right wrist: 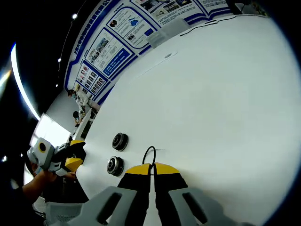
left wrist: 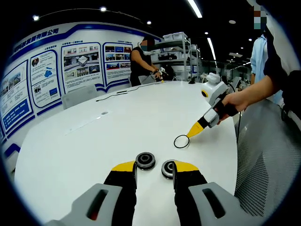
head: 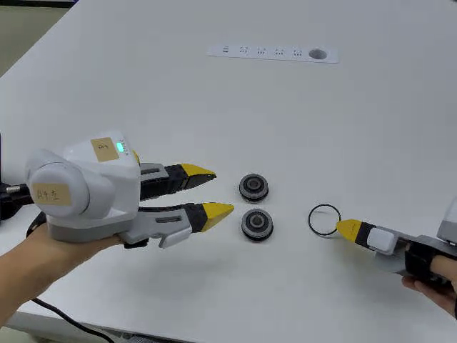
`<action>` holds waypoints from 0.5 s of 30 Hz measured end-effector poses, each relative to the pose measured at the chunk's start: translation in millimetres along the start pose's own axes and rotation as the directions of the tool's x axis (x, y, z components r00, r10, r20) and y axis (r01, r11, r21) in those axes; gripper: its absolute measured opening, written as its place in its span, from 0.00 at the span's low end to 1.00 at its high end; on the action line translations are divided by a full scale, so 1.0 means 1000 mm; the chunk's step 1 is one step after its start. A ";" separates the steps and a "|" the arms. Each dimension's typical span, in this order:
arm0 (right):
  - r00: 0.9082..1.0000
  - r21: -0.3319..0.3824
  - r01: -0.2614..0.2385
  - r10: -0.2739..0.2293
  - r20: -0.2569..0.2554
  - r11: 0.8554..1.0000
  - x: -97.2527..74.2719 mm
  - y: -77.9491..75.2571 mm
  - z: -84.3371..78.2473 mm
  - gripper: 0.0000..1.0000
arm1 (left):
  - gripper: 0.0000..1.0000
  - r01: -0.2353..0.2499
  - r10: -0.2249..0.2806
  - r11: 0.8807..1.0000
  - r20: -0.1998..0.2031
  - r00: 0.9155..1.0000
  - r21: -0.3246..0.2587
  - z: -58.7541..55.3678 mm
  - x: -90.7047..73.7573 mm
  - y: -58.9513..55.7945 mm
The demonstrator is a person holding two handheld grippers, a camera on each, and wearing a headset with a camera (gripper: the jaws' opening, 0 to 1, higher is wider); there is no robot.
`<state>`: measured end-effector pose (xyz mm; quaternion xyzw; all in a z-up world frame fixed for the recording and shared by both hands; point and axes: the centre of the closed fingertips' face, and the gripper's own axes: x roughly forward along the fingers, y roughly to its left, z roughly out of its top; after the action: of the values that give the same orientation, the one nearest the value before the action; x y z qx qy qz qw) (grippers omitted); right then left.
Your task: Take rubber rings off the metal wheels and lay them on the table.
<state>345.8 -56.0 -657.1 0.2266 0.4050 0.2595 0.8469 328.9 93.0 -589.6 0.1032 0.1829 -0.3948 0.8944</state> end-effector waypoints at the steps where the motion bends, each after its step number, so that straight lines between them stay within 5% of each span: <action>1: 1.000 -0.003 0.001 -0.001 0.001 1.000 0.000 0.001 0.000 0.07 | 0.31 -0.002 0.002 1.000 0.003 1.000 0.001 0.001 -0.001 0.000; 10: 0.999 -0.024 0.025 -0.025 0.022 0.999 -0.004 -0.003 0.005 0.11 | 0.31 0.000 0.000 1.000 0.003 1.000 0.005 0.001 -0.002 -0.001; 15: 0.998 -0.020 -0.018 0.019 0.064 1.000 -0.010 0.002 0.012 0.14 | 0.31 0.009 -0.009 1.000 -0.007 1.000 0.015 0.000 0.000 -0.002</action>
<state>349.4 -62.3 -643.5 0.2305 0.3729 0.2636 0.8593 327.9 91.9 -589.6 0.1103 0.1837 -0.3999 0.8911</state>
